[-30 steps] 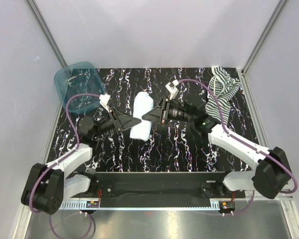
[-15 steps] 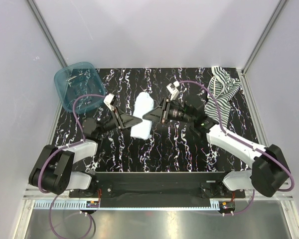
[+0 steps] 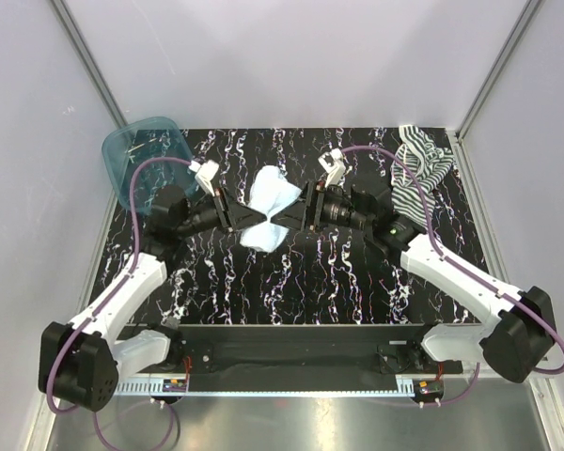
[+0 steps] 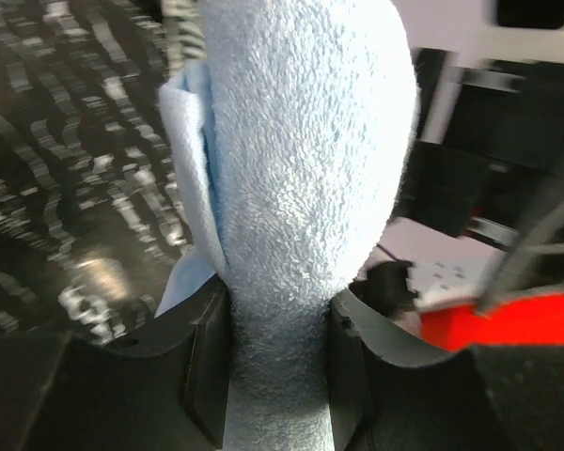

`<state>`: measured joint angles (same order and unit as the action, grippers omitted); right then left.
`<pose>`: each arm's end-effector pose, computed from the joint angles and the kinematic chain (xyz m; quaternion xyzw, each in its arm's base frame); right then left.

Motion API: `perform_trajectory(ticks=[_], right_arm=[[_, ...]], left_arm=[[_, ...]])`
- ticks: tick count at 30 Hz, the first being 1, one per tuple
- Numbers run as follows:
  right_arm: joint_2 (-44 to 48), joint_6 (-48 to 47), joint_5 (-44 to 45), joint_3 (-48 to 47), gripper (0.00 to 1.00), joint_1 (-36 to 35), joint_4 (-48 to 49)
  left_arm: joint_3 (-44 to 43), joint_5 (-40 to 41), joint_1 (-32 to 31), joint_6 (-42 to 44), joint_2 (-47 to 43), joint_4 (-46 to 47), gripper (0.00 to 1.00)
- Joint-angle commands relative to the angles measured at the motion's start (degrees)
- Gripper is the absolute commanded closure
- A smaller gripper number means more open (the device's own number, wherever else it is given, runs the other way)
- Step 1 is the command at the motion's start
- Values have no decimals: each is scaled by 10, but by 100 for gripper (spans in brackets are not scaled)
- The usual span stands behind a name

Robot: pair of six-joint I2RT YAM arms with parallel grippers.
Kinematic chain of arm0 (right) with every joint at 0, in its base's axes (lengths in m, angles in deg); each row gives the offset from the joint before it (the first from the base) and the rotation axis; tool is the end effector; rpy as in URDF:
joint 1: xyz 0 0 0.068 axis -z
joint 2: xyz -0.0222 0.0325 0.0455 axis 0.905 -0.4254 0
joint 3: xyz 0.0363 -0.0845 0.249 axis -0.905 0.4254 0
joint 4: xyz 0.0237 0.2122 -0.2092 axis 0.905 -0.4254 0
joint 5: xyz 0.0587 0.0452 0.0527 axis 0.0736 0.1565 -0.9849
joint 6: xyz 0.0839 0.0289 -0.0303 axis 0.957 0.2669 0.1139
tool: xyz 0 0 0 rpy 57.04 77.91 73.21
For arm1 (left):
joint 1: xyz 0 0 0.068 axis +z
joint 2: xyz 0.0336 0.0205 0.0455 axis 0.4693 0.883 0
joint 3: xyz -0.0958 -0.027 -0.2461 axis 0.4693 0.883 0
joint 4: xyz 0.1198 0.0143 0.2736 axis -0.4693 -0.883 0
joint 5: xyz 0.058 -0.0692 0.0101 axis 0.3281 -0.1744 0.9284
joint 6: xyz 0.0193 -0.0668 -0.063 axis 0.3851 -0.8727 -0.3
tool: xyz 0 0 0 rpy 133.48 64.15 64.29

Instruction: Roll the towels

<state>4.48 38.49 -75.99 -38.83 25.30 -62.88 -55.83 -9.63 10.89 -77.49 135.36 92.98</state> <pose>0.2665 0.2700 0.3185 -0.1411 0.7445 0.5429 0.3620 0.2851 -0.1511 0.2721 0.0797 0.7378 -0.5623 0.3649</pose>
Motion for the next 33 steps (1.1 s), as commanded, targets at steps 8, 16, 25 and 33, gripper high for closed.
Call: perform_trajectory(ticks=[8,16,25,33], right_arm=[[26,-84,124,-83,11,-4,-174],[60,-83,125,-32,10,0,-180],[93,-69,93,22,10,1,-172],[87,-59,48,43,10,1,-157]], left_arm=[[-157,11,97,134,36,-223,100],[-328,171,169,288,104,-398,100],[-457,348,256,386,242,-415,100],[-503,497,269,514,372,-360,100]])
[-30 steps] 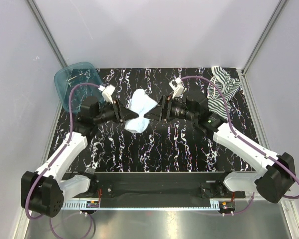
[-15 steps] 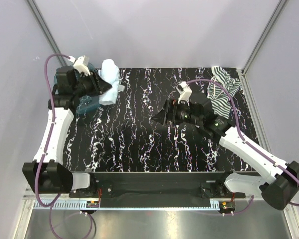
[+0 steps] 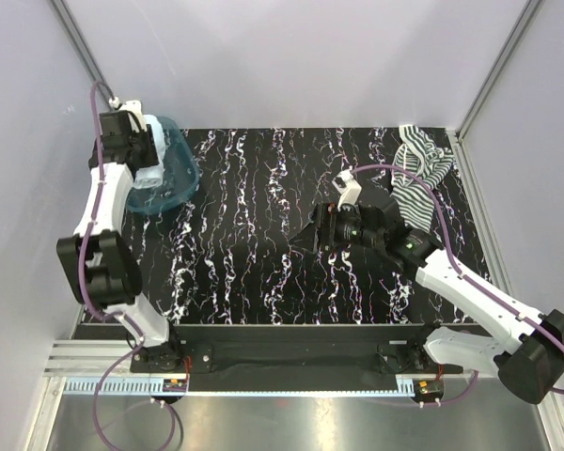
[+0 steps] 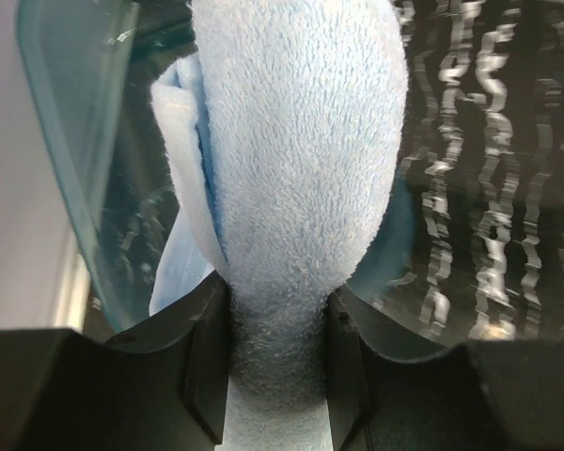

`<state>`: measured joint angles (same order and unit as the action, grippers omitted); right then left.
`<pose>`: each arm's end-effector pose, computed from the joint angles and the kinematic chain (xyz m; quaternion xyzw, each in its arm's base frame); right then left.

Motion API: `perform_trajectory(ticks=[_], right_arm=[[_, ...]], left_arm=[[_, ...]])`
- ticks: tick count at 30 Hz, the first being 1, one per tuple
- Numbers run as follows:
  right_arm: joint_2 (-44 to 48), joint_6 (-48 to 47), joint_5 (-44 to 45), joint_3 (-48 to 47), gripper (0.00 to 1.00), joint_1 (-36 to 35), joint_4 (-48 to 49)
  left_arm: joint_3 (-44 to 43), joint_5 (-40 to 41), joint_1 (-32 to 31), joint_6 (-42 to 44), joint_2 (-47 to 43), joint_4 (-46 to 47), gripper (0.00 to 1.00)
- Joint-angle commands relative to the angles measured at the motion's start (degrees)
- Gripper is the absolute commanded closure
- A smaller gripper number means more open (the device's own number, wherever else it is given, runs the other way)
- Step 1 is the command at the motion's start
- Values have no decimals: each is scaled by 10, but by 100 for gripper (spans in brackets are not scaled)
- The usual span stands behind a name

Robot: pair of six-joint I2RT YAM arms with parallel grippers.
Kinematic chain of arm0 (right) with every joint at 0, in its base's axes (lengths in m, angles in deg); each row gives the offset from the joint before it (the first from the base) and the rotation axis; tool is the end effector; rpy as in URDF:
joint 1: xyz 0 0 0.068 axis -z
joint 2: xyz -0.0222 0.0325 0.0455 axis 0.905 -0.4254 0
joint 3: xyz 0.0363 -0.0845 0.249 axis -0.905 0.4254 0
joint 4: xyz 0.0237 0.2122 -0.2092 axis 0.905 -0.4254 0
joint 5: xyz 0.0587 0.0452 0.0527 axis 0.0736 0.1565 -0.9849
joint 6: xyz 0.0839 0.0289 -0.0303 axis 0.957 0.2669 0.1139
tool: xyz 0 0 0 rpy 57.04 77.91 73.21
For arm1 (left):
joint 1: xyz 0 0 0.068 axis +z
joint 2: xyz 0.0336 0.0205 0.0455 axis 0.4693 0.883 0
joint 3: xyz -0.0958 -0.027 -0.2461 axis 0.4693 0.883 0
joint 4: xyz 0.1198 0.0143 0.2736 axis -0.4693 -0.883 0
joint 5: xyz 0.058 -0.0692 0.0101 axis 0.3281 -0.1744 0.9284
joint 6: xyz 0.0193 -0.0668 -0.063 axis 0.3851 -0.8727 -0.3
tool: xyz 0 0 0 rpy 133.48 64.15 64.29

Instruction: Roll the towels

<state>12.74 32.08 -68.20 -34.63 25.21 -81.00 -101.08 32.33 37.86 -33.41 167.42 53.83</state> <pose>0.2418 0.2366 0.2882 -0.1271 0.8205 0.4382 0.3445 0.4520 0.0729 0.2991 -0.0663 0.8814 0.0077 0.4676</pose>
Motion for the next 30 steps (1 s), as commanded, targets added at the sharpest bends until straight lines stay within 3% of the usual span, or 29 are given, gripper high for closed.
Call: perform_trajectory(ticks=[1,13,22,30], right_arm=[[4,4,-31,2,11,2,24],[4,6,-36,13,10,2,37],[-4,4,-21,14,10,2,42],[-9,-6,1,16,10,6,38]], left_arm=[[-61,83,1,79,70,25,100],[-79,172,-9,61,203,-29,100],[-217,-17,-30,-61,303,-134,100],[-304,-137,-33,-254,383,-87,100]])
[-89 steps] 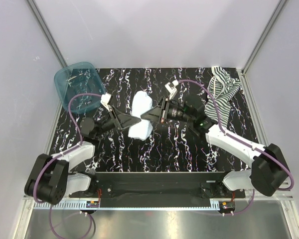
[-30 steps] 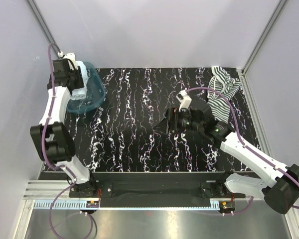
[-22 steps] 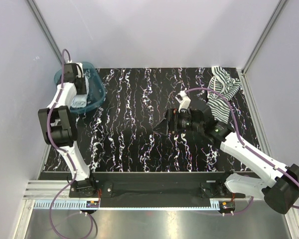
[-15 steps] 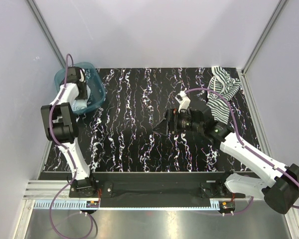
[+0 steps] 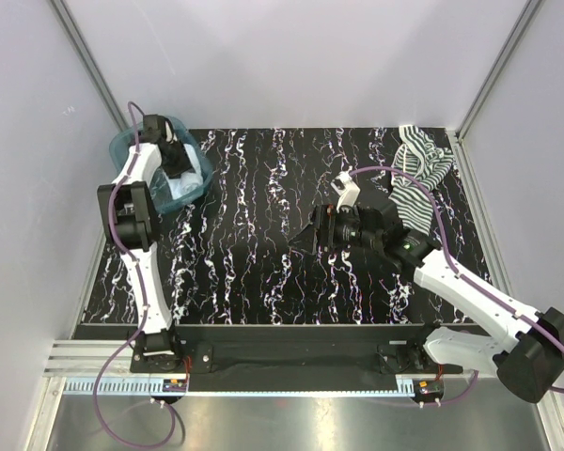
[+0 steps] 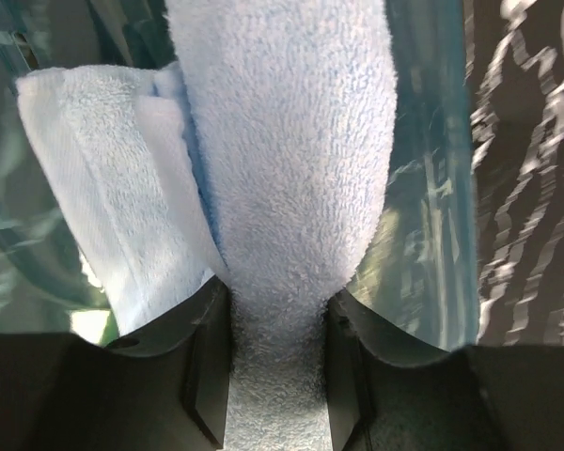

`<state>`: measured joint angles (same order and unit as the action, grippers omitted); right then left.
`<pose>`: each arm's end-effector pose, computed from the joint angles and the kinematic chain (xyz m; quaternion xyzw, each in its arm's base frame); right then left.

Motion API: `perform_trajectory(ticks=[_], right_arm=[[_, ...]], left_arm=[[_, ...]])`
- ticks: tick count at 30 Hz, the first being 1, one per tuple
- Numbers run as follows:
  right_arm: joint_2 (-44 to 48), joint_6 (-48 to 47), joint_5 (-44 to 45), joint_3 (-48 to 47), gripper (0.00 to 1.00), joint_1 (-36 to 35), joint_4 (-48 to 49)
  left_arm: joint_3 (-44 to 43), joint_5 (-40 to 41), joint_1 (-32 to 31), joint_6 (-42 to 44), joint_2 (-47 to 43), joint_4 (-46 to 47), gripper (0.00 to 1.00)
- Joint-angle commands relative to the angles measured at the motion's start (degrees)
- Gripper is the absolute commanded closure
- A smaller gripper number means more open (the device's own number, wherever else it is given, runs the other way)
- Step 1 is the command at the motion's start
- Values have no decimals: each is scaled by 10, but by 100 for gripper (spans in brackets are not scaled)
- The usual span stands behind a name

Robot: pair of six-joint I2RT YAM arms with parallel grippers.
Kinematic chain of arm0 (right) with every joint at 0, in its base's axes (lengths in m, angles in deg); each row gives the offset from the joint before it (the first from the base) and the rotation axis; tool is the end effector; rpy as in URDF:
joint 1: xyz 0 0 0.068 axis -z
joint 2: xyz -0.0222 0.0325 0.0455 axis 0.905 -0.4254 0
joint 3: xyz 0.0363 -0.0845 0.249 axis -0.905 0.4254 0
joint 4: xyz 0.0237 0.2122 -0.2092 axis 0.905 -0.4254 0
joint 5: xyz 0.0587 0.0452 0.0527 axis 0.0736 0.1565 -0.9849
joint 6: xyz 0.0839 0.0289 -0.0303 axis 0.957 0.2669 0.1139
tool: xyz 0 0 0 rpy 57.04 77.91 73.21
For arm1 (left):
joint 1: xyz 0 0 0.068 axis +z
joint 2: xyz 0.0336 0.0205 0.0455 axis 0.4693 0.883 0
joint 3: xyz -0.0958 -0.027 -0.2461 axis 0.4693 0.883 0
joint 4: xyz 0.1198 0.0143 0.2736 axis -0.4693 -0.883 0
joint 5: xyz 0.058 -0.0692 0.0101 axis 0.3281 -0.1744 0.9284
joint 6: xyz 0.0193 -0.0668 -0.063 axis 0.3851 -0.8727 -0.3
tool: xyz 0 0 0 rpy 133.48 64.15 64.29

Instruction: Roll the towels

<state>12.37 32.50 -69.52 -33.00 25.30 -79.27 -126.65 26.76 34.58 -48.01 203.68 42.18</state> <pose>0.2415 0.2381 0.2784 -0.1293 0.8204 0.4451 0.3349 0.5580 0.0506 0.1433 -0.1587 0.9418 -0.1000 0.2790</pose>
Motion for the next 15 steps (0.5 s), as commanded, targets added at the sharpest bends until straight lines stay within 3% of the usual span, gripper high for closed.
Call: perform_trajectory(ticks=[1,5,10,13,15], right_arm=[[-7,-11,13,-1,10,8,21],[-21,-17,10,-4,10,11,22],[-36,-19,-1,-10,11,17,32],[-46,-24,-8,-21,10,17,19],[-41,-26,-7,-18,10,18,18]], left_arm=[[-61,-85,-2,-139,29,33,100],[-136,-92,-3,-202,77,63,100],[-126,-108,5,-298,71,200,100],[-214,-120,6,-228,84,160,100],[-225,-140,17,-182,80,120,100]])
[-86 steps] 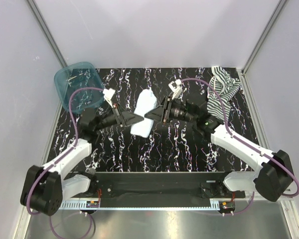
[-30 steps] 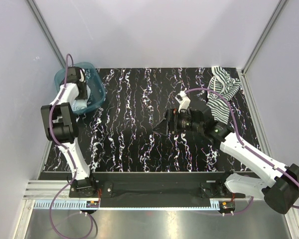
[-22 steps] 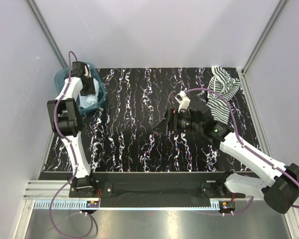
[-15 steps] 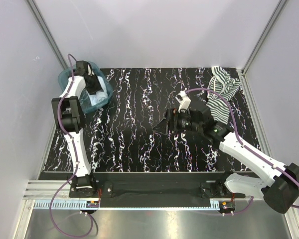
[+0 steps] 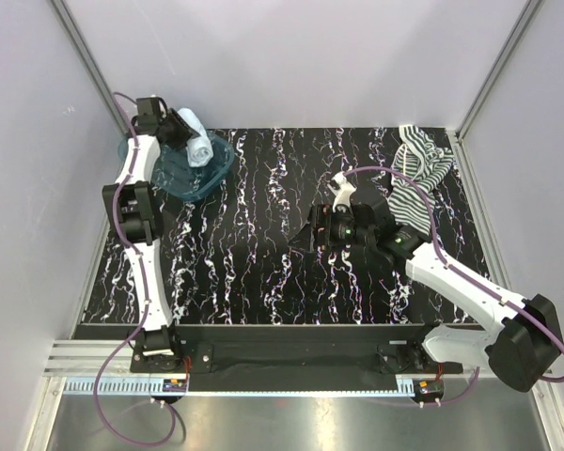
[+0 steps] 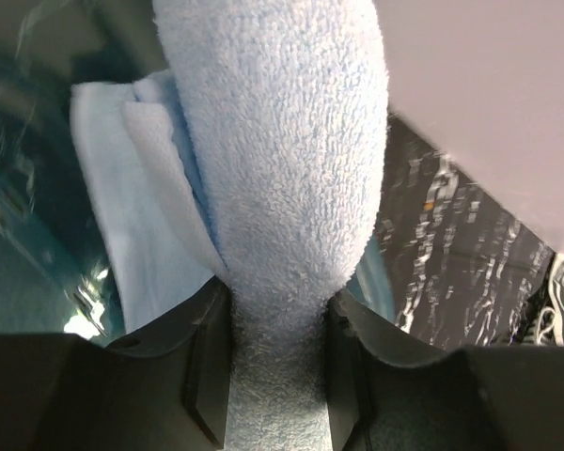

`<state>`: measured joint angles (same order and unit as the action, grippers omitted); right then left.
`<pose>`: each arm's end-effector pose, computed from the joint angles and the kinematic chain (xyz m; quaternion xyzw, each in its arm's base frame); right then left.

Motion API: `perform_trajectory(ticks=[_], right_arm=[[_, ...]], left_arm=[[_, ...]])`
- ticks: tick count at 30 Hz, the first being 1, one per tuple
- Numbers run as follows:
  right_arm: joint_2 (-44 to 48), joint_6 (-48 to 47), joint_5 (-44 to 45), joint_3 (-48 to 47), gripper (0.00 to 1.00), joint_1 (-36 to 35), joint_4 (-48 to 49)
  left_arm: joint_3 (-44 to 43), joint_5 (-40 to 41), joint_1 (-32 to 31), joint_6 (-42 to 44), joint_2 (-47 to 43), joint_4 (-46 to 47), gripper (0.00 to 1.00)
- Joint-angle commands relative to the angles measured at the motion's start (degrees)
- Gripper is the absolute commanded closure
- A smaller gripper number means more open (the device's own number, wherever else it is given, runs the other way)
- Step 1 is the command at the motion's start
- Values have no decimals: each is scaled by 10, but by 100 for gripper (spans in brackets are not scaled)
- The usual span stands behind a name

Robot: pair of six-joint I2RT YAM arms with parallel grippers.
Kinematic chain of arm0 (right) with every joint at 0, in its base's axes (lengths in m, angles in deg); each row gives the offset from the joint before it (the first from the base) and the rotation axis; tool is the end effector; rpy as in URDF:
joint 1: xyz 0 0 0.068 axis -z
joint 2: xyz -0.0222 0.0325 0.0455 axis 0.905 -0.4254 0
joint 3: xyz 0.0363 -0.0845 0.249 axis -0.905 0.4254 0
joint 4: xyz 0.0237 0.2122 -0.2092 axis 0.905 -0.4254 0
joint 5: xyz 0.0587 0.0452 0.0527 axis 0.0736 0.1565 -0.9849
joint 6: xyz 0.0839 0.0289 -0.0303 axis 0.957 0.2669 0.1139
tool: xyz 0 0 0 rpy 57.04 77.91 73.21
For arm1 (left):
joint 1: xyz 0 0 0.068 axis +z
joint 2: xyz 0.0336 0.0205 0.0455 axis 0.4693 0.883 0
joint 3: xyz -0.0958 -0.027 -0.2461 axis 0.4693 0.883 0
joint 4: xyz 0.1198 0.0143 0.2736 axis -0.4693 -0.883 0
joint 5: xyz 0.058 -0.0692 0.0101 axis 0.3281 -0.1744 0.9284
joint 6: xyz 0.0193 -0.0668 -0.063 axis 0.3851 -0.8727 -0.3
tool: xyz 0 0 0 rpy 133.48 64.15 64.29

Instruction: Roll the towels

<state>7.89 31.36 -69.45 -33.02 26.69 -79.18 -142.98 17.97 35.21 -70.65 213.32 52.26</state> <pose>0.2568 0.2395 0.2534 -0.1221 0.8408 0.4214 0.3171 0.6231 0.0524 0.1794 -0.2821 0.8515 -0.2490 0.3652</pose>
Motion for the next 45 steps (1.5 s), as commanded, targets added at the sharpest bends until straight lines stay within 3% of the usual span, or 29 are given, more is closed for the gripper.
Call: perform_trajectory(ticks=[1,7,10,13,16,23,26,28,33,37,38,40,41,45], right_arm=[[7,-17,-7,-16,10,4,15],[15,-16,-12,-8,11,6,19],[8,-10,-23,-7,10,6,30],[-2,-7,-36,-15,10,6,32],[-3,-4,-41,-18,10,6,35],[-20,-4,-57,-35,10,6,24],[-22,-6,-56,-38,10,7,17],[-21,-7,-55,-38,10,6,15],[-18,-8,-51,-38,10,6,11],[-21,-7,-52,-38,10,6,10],[-22,-7,-53,-38,10,7,10],[-22,-7,-53,-38,10,6,10],[-22,-7,-53,-38,10,7,10],[-24,-6,-55,-36,10,6,12]], left_arm=[[-53,-66,15,83,-26,15,100],[10,-87,22,275,-63,-83,100],[79,-102,13,329,-80,-83,100],[139,-193,13,345,-96,-50,100],[143,-271,10,357,-88,-45,100],[118,-346,7,395,-49,-74,97],[103,-349,10,386,-19,-84,87],[96,-356,10,381,-4,-83,75],[83,-343,13,366,19,-84,64],[78,-333,24,343,23,-74,42],[78,-333,27,340,22,-73,34],[79,-325,36,333,12,-69,6],[82,-326,38,329,6,-64,1],[82,-304,48,306,-30,-47,1]])
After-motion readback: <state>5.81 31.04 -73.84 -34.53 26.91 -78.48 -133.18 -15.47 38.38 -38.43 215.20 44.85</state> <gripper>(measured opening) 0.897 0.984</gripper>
